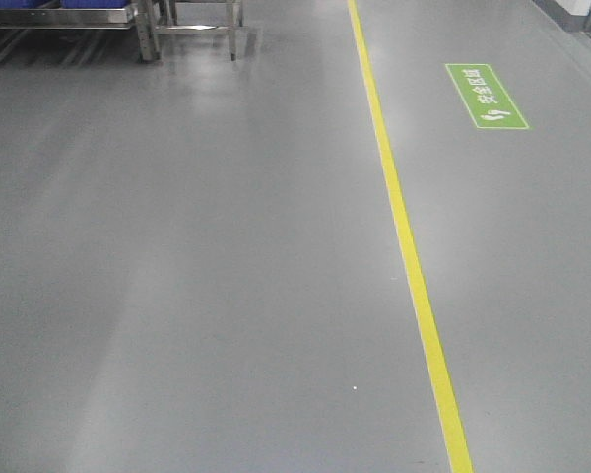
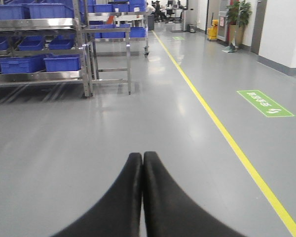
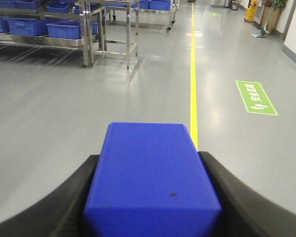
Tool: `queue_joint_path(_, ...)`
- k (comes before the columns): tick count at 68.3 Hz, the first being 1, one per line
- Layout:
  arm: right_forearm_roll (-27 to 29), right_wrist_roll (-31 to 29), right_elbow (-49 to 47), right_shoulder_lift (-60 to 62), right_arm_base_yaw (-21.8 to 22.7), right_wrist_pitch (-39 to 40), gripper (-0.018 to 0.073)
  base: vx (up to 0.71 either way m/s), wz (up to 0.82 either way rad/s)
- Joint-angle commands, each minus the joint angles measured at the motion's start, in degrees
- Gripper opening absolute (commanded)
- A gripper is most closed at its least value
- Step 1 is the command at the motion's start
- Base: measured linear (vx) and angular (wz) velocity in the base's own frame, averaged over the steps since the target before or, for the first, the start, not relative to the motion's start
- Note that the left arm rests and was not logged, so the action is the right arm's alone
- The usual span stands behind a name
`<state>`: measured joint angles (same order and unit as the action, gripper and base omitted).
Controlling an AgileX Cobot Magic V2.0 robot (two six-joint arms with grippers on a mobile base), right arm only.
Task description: Pour parts from conveyor to right shelf
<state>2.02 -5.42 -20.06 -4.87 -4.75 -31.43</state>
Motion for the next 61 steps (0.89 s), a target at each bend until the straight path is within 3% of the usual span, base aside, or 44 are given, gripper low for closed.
queue_joint_path(1, 0.02, 0.03, -1.59, -1.02, 0.32, 4.68, -0.0003, -0.04, -0.16)
queue_joint_path(61, 0.02, 0.03, -1.59, -1.02, 0.32, 4.76, -0.0003, 0.06, -0.04)
